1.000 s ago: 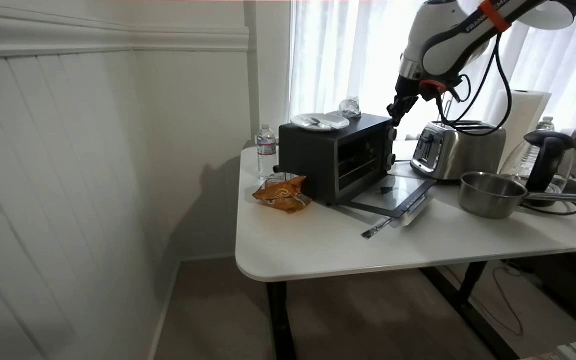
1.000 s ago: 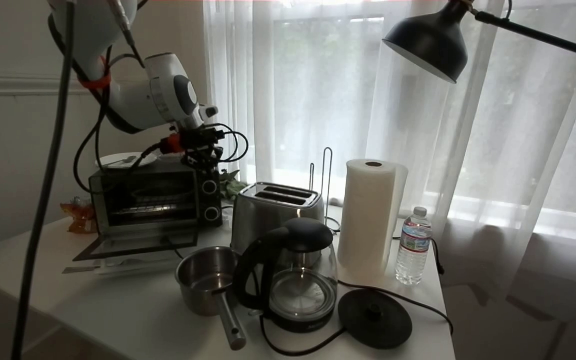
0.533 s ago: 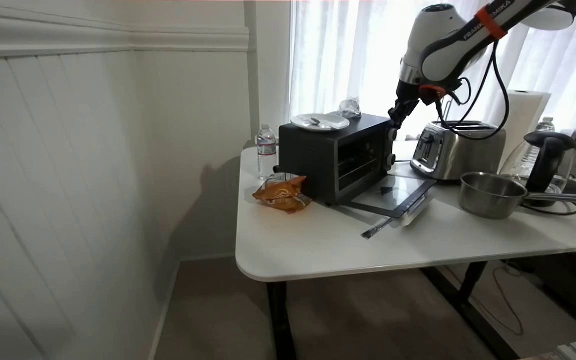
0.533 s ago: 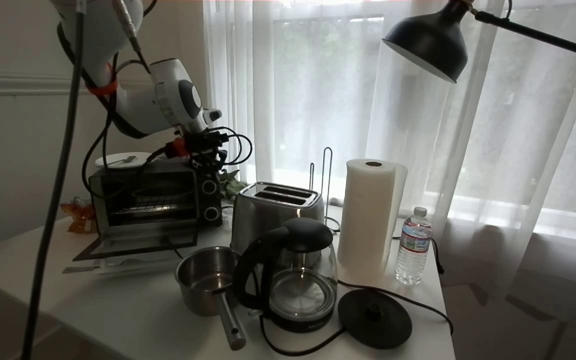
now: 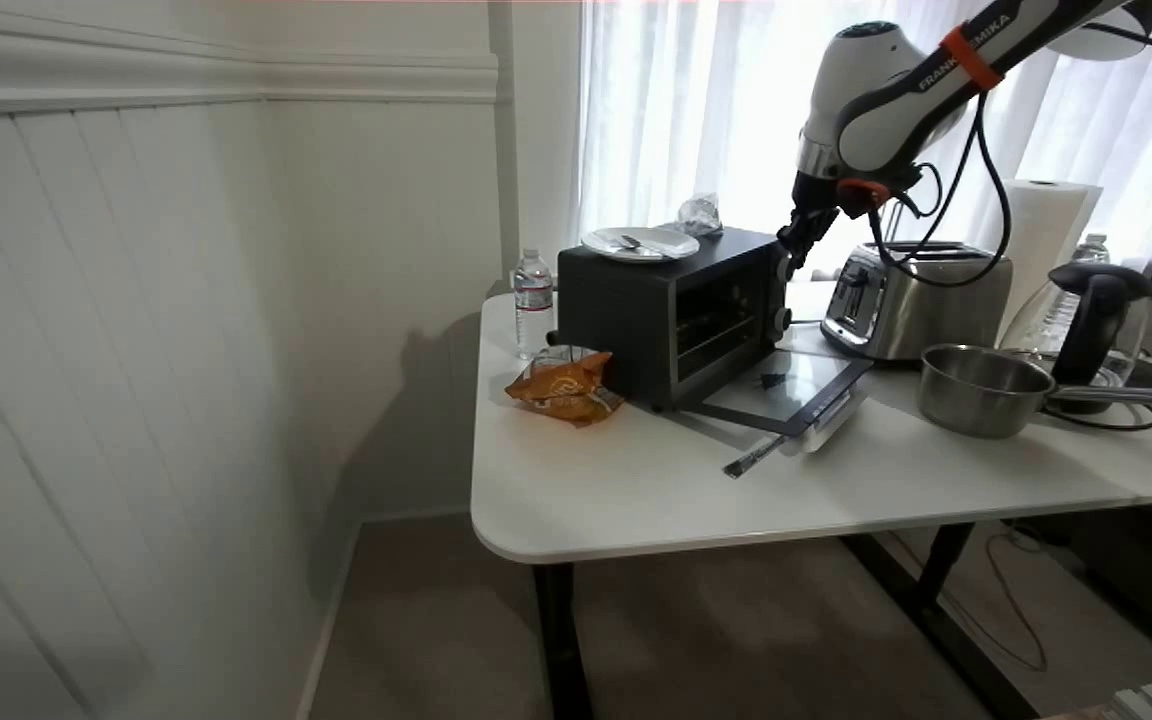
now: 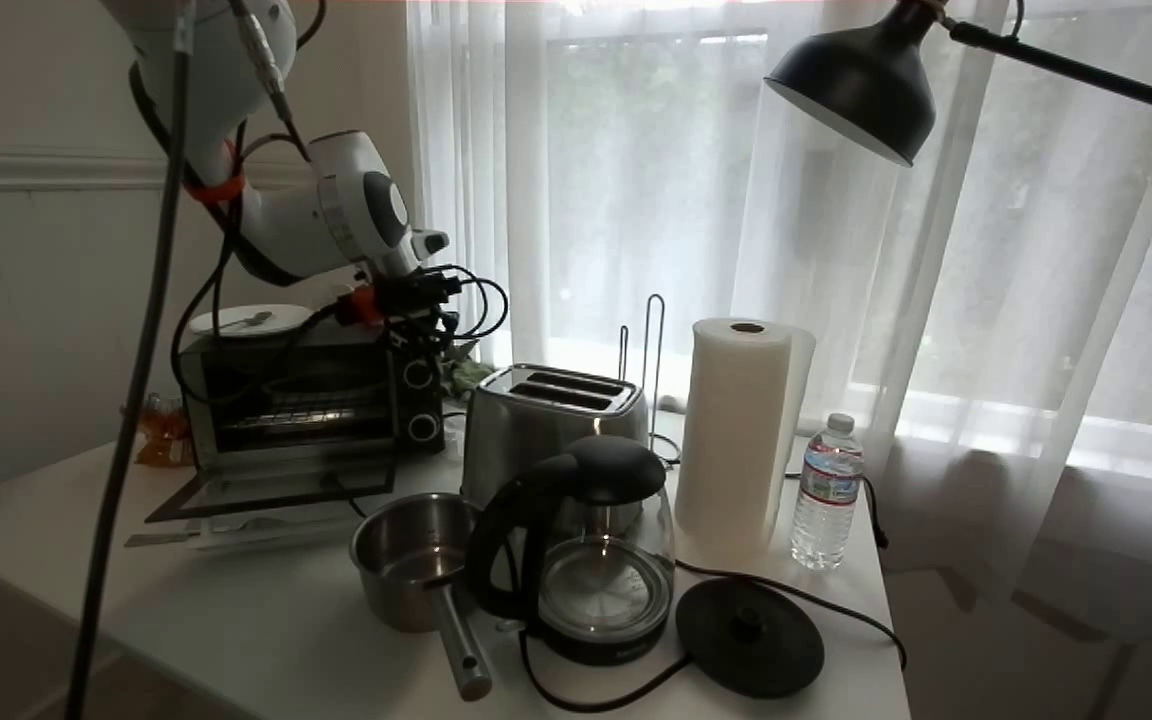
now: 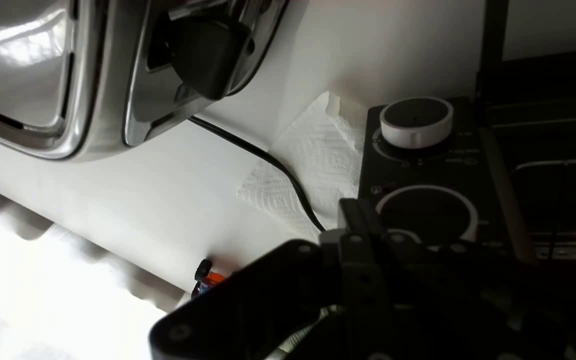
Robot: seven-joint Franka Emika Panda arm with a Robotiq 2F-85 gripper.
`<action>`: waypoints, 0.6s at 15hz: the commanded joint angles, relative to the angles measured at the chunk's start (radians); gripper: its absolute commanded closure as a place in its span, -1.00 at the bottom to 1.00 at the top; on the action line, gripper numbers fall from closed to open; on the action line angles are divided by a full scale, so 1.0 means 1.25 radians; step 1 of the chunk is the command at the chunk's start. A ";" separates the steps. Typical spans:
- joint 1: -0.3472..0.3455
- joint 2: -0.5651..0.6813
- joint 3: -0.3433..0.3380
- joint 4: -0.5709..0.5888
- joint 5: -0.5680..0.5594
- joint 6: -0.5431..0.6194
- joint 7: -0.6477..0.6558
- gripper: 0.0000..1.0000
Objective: Turn the top right knob on the oven to the right twice
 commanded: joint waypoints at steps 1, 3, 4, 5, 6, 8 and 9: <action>-0.001 0.023 0.005 0.023 0.016 -0.026 0.006 1.00; -0.002 0.022 0.004 0.024 0.017 -0.030 0.009 1.00; -0.001 0.021 0.001 0.026 0.015 -0.028 0.014 1.00; 0.000 0.020 -0.003 0.028 0.012 -0.028 0.020 1.00; 0.002 0.018 -0.009 0.029 0.006 -0.025 0.030 1.00; 0.010 0.011 -0.030 0.032 -0.016 -0.019 0.060 1.00; 0.009 0.002 -0.032 0.032 -0.013 -0.024 0.063 1.00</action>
